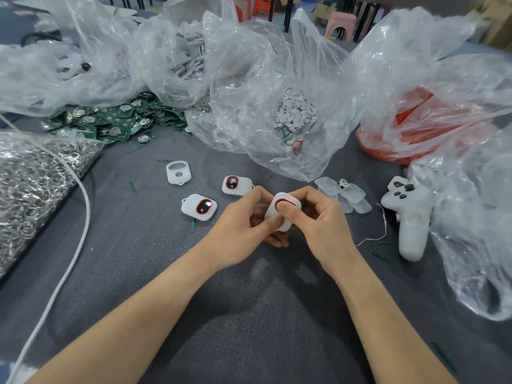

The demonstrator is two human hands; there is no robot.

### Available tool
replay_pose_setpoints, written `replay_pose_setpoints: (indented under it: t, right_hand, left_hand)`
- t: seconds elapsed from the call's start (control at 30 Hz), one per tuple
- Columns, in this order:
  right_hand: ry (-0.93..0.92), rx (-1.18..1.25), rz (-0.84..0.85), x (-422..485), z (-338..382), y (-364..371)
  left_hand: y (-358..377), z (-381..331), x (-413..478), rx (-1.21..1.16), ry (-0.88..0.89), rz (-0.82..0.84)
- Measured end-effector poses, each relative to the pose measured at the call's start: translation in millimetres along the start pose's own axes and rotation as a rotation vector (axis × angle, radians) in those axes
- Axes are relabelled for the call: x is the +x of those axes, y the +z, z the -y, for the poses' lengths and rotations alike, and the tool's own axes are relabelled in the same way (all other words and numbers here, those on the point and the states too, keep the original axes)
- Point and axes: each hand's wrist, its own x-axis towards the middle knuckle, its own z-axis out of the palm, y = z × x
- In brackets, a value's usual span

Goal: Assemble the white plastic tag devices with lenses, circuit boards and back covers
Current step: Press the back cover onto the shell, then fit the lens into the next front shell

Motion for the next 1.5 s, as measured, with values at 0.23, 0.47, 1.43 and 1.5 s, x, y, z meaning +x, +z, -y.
replay_pose_setpoints:
  t: [0.23, 0.47, 1.43, 1.5]
  right_hand:
    - [0.004, -0.001, 0.009, 1.1, -2.9, 1.5]
    - [0.01, 0.01, -0.004, 1.6, -3.8, -1.0]
    - [0.473, -1.08, -0.411, 184.7, 18.7, -166.4]
    - [0.508, -1.212, -0.293, 186.9, 11.3, -160.4]
  left_hand:
    - [0.5, -0.8, -0.3, 0.038, 0.001, -0.001]
    - [0.7, -1.6, -0.3, 0.044, -0.007, -0.002]
    - [-9.0, 6.5, 13.4, 0.882, 0.195, -0.634]
    - [-8.6, 6.7, 14.0, 0.87, 0.187, -0.617]
